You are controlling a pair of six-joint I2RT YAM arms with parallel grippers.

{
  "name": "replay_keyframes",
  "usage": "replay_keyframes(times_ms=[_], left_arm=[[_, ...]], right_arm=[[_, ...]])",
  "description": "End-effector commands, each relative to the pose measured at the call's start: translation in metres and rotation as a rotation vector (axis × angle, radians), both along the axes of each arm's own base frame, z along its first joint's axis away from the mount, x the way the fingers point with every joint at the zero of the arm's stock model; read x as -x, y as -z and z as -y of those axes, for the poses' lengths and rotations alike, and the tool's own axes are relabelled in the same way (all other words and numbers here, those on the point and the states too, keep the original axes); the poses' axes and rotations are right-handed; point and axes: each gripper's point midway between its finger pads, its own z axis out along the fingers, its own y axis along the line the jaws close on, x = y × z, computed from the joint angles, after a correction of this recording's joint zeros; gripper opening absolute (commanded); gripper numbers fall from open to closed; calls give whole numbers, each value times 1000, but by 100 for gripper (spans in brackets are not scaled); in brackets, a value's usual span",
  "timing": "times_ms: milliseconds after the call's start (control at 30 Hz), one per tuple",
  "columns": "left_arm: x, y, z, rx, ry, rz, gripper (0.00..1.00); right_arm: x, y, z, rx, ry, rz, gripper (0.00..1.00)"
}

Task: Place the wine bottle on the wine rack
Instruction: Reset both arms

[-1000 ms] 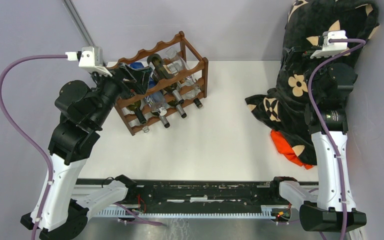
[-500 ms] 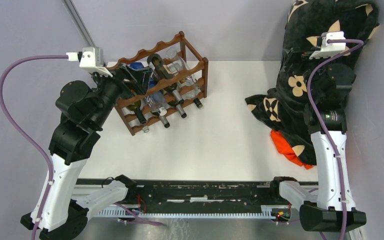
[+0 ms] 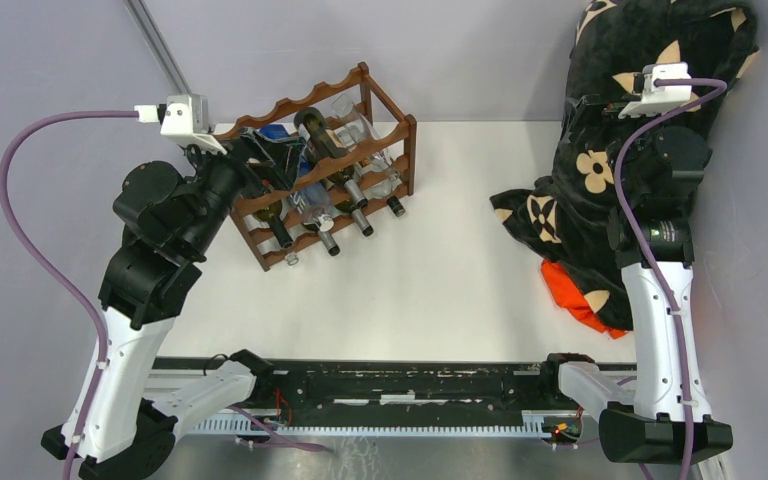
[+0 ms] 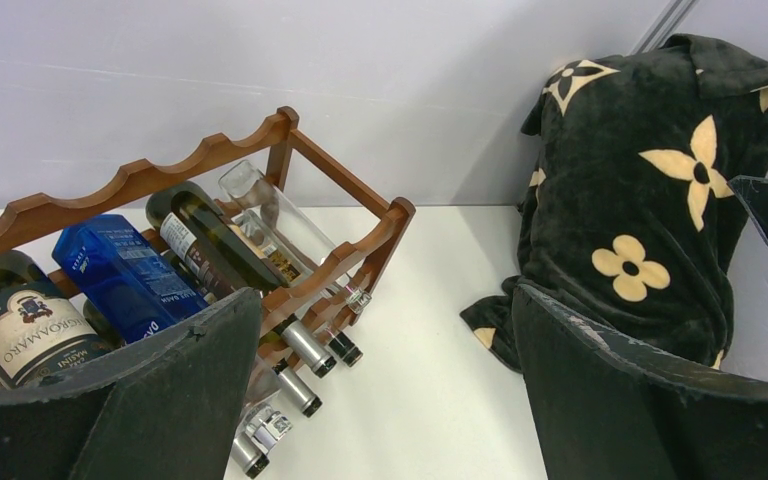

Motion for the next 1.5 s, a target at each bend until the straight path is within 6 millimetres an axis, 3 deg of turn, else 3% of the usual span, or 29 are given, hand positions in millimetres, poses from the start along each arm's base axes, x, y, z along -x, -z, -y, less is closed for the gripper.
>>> replay_keyframes(times_ms=[0,1467], left_arm=[[2,-16,-2,57,-9,45,100],[1,-12,0,57,-3,35,100]], right_arm=[[6,-21,4,7,21,71,98],[5,-18,5,6,27,65,98]])
